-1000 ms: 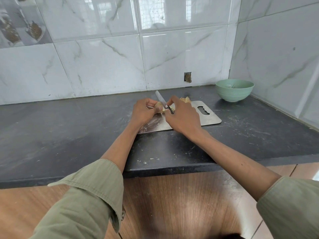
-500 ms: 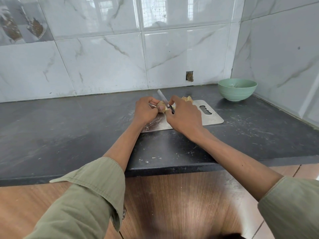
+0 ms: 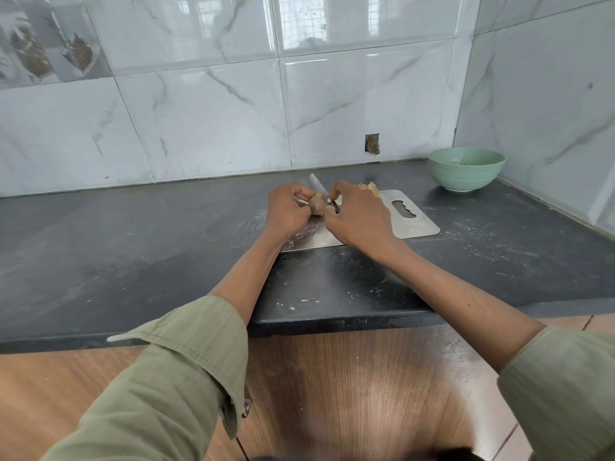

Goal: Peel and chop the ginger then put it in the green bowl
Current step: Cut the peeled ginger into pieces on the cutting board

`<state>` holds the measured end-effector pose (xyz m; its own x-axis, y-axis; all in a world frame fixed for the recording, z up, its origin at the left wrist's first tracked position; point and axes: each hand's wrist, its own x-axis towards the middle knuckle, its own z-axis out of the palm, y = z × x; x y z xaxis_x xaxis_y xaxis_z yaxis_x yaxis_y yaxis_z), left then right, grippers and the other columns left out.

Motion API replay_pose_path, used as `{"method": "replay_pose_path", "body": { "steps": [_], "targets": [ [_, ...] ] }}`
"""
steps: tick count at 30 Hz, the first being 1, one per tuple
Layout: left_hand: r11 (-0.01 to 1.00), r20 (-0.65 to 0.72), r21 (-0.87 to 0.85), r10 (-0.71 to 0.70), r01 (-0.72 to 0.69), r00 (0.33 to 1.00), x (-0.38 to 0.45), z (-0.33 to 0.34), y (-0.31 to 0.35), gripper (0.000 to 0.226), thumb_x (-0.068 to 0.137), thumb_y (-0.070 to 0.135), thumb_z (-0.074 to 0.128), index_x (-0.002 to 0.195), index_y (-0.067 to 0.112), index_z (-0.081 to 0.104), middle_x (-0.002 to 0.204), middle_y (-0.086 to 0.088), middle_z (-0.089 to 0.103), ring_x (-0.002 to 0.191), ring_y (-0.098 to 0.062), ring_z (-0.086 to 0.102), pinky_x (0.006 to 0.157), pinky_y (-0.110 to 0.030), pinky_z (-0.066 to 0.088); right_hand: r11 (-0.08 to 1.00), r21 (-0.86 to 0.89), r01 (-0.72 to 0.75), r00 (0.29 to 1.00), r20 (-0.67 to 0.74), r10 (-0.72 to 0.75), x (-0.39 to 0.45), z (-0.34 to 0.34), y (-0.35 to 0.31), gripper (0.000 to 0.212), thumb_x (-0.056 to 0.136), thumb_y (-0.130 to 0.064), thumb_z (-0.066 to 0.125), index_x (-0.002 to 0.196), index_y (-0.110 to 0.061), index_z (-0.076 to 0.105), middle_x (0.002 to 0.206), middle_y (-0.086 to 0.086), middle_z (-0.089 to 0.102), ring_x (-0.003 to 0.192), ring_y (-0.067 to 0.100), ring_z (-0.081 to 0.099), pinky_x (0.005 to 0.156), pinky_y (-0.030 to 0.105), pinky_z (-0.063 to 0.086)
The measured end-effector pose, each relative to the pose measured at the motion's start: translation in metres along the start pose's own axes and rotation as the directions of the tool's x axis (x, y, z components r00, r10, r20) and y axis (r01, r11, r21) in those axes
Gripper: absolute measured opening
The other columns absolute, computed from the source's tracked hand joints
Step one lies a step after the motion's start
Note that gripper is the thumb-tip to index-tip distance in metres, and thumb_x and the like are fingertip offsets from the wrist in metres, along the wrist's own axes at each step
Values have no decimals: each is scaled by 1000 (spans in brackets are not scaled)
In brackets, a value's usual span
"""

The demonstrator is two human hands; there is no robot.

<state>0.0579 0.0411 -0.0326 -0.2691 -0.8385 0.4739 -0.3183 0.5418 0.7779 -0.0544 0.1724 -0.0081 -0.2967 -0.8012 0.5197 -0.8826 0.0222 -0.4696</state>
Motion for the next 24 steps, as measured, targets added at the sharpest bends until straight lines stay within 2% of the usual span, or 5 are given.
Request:
{"method": "replay_pose_path", "body": {
  "steps": [3,6,11,18,24],
  "targets": [
    [1000,-2,-24,-15,15,1000,-2,0,2,12,79,5,86,85,14,80,76,4,77,66,-1,70,60,-15,53,1000,-12,7,1000,-4,-7,0,1,1,22,93,-31,56,111,-20,60,83,-3,46,89,28,50,81,41,46],
    [998,13,-55,-25,26,1000,-4,-2,6,24,79,0,84,76,24,78,69,10,75,63,1,69,59,-15,53,998,-51,19,1000,-21,-20,-3,7,3,19,91,-29,55,108,-22,58,75,-3,48,82,31,53,71,37,39],
    [999,13,-48,-2,3,1000,-3,-2,3,9,81,6,85,86,14,82,73,6,76,61,3,67,57,-13,51,999,-48,25,1000,-6,-25,0,8,2,17,91,-29,56,106,-21,57,81,1,58,80,29,54,69,36,39],
    [994,27,-104,-15,18,1000,-3,-3,1,23,82,4,84,77,26,80,74,0,78,71,-13,75,72,-35,64,993,-102,61,998,-20,-63,-7,8,4,17,92,-27,55,108,-20,55,79,0,56,74,26,49,64,35,34],
    [998,1,-55,7,-7,1000,1,-1,-2,11,85,11,83,89,22,83,78,3,78,69,-8,73,72,-35,64,996,-69,59,998,-18,-61,-3,7,5,18,90,-27,55,107,-20,56,80,2,61,75,28,52,63,34,34]
  ]
}}
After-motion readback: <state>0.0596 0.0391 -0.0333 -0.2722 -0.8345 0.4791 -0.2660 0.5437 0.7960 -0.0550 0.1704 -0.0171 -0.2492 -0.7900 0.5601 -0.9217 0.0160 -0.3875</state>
